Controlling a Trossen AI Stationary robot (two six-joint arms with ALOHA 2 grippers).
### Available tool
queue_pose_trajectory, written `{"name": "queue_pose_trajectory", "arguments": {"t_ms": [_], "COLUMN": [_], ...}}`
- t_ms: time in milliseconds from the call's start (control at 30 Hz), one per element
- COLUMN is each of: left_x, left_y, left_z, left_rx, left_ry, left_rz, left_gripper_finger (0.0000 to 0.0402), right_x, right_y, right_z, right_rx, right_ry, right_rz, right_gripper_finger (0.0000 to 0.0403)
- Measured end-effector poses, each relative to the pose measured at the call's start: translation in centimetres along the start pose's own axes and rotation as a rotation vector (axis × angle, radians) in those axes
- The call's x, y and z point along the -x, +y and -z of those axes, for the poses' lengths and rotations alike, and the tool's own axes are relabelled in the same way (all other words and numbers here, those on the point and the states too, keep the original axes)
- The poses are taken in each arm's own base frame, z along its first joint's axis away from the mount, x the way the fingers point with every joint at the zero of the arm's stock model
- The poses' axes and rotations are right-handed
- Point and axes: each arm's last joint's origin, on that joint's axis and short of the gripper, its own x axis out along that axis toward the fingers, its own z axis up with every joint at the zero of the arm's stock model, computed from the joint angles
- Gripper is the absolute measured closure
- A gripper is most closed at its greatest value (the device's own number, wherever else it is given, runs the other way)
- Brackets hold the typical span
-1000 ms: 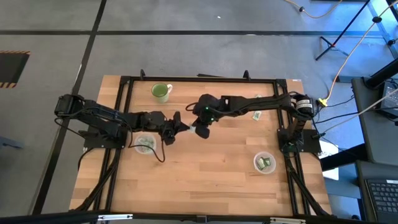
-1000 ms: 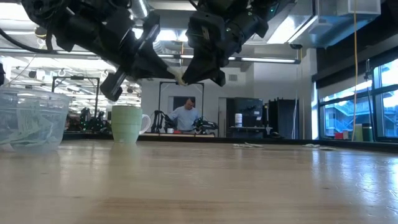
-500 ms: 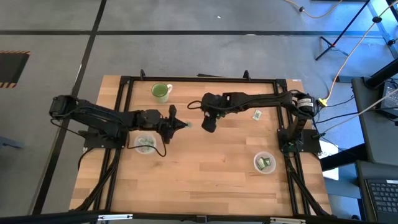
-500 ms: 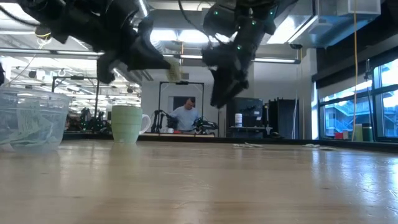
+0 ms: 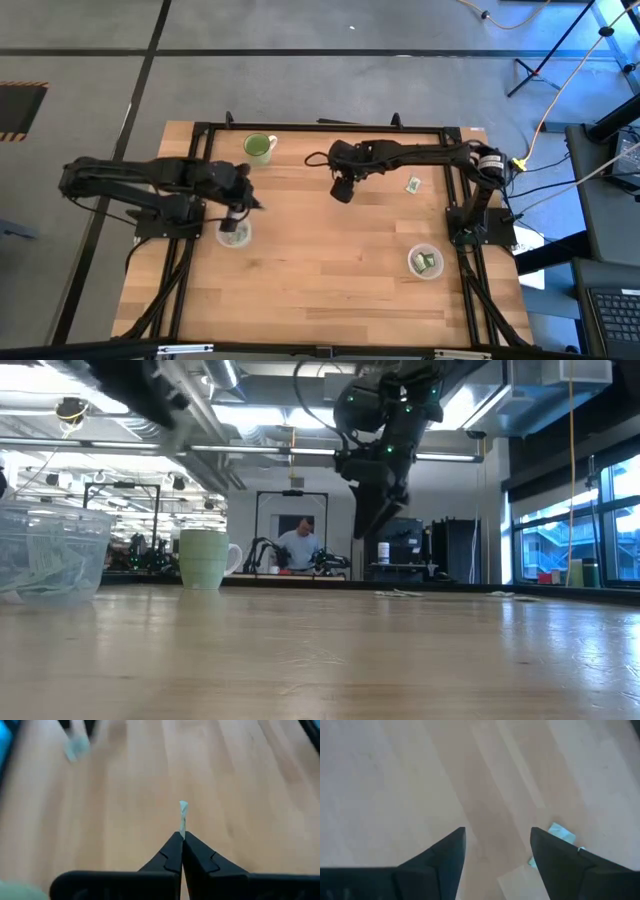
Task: Pick and place items into bin
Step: Put the stevia packet into the left transparent bin
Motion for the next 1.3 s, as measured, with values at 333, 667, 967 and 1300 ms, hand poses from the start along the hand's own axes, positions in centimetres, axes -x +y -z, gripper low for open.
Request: {"name": "queue_pose_trajectory", "arguments": {"t_ms": [333,667,967,1300], "left_x": [0.8,-0.3,-3.6,-4.2], "left_y": [-1.4,-2.4,-2.7,-2.7], "left_z": [3.0,2.9,5.5,5.1], "left_rx": [0.346,0.402,0.398,0.412], "left_ry": [0.374,0.432,0.622,0.587], "left_rz": [0.074,0.026,-0.03,-0.028], "left_gripper_finger": [0.0399,0.0399,0.0396,0.036], "right_x": [-0.2,-0.2,-0.2,-0.2], "right_y": [-1.6,-2.1,-2.1,-2.1], "right_z": [-0.2,-0.3,-0.2,0.0], "right_rx": [-0.043,-0.055,-0.053,0.022], "right_ry": [0.001,0.0,0.003,0.024], "right_rz": [0.019,0.024,0.024,0.024], "right_gripper_finger": [0.0179,0.0179,0.0179,0.0179]}}
